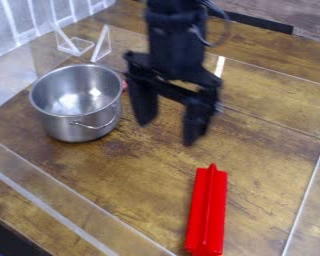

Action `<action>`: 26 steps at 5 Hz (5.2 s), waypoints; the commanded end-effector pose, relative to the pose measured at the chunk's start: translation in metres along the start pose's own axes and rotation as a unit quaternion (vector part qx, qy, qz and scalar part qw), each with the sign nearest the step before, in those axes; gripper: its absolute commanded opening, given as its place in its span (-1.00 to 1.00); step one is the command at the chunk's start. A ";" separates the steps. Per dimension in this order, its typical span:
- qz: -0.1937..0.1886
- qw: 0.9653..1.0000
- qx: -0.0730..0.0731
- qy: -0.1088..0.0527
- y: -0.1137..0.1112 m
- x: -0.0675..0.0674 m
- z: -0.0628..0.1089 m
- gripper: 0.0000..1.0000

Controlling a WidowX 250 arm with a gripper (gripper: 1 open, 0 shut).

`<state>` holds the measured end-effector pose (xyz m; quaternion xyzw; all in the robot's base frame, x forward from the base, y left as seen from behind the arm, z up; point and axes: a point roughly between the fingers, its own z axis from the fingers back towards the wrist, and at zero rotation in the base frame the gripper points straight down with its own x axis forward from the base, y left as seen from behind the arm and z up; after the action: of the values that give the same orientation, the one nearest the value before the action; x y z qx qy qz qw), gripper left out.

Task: Put the red object in the silver pot

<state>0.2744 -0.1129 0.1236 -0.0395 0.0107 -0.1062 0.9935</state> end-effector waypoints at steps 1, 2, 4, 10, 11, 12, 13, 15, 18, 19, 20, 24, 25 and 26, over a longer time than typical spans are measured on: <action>0.021 0.999 -0.006 -0.033 -0.028 0.007 -0.003 1.00; -0.002 0.999 -0.008 -0.032 -0.028 0.010 -0.025 1.00; 0.005 1.000 -0.011 -0.015 -0.024 0.009 -0.048 1.00; 0.059 0.997 0.036 -0.037 0.010 -0.009 0.036 -1.00; 0.006 0.999 0.032 -0.033 -0.004 -0.002 0.020 1.00; -0.047 0.998 0.025 -0.030 -0.026 0.011 0.000 1.00; -0.036 0.998 0.022 -0.038 -0.030 0.013 -0.030 1.00; 0.001 0.999 0.015 -0.032 -0.023 0.012 -0.072 1.00; 0.022 0.999 0.038 -0.018 0.004 0.016 -0.031 -1.00; 0.057 0.996 0.059 -0.034 0.017 0.018 0.014 -1.00; 0.114 0.988 0.084 -0.055 0.049 0.021 0.038 -1.00; 0.184 0.974 0.094 -0.092 0.167 -0.001 0.034 -1.00; 0.202 0.971 0.087 -0.091 0.180 0.000 0.020 -1.00; 0.218 0.969 0.080 -0.088 0.190 0.000 0.014 -1.00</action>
<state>0.3121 0.0688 0.1094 0.0329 -0.0547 0.1113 0.9917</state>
